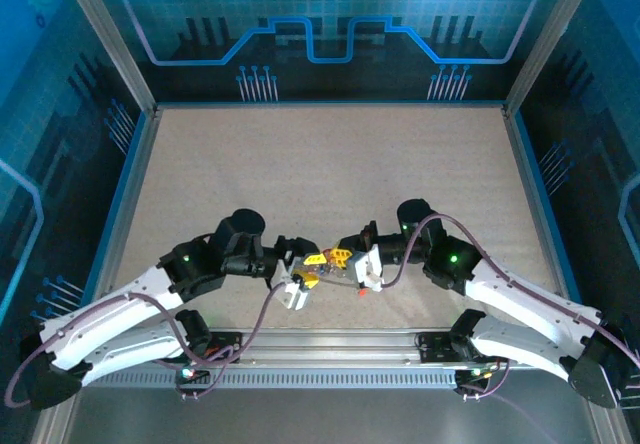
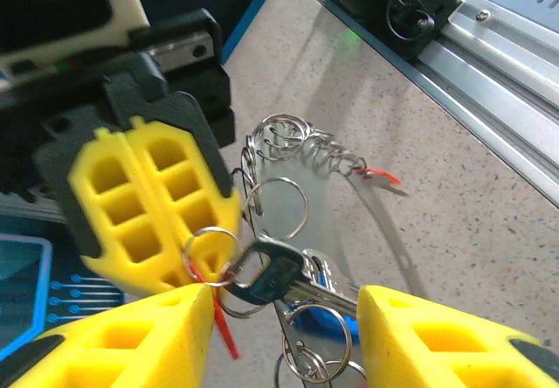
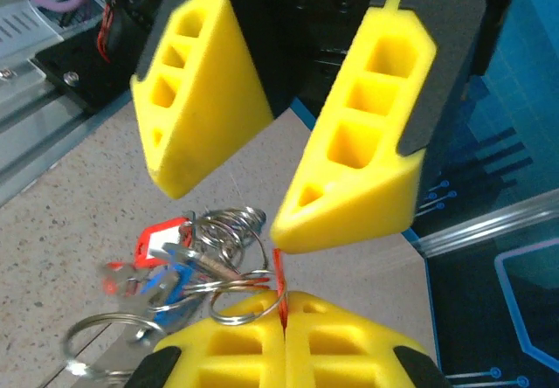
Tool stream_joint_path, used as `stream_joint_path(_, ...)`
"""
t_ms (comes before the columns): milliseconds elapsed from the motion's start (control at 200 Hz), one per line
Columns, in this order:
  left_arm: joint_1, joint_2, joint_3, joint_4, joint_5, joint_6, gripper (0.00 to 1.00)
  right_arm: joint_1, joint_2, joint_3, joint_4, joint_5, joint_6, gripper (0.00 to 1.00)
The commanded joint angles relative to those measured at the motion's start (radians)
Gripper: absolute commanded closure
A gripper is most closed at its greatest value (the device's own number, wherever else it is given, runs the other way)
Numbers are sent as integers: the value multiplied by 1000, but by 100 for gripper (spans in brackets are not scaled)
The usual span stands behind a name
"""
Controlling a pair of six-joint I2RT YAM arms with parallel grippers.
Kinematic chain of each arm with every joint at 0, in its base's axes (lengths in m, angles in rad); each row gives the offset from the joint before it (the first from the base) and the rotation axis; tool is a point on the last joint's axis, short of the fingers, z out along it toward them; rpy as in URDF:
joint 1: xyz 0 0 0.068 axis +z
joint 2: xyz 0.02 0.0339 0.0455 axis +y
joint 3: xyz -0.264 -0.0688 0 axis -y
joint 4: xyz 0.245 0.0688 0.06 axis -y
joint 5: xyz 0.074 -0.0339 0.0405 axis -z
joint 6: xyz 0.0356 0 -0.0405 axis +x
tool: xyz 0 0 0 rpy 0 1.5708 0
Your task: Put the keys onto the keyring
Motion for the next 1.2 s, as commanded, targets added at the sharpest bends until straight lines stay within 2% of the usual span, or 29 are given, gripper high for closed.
stream_joint_path(0, -5, -4, -63, 126, -22, -128, 51, 16, -24, -9, 101, 11, 42, 100)
stream_joint_path(240, -6, -42, -201, 398, -124, -255, 51, 15, -13, -2, 107, 32, 64, 100)
stream_joint_path(355, -6, -50, -196, 402, -148, -307, 49, 17, -3, 9, 119, 83, 106, 100)
stream_joint_path(405, -6, -65, -198, 397, -169, -342, 45, 18, 0, 9, 130, 117, 119, 100)
stream_joint_path(475, -7, -102, -204, 379, -195, -390, 21, 17, 2, 15, 129, 159, 134, 100)
stream_joint_path(490, -8, -111, -205, 371, -199, -400, 5, 18, 2, 16, 128, 164, 138, 100)
stream_joint_path(520, -7, -130, -207, 355, -203, -420, 1, 18, 1, 17, 127, 174, 142, 100)
stream_joint_path(660, -6, -213, -217, 279, -218, -554, 1, 17, -1, 8, 135, 189, 140, 100)
stream_joint_path(810, -6, -221, -197, 227, -377, -802, 1, 17, -1, 9, 135, 181, 140, 100)
stream_joint_path(1021, -6, -108, -140, 178, -334, -901, 1, 17, 7, 27, 127, 196, 147, 100)
stream_joint_path(1196, -27, -74, -167, 265, -371, -864, 22, 17, 7, 32, 122, 222, 161, 100)
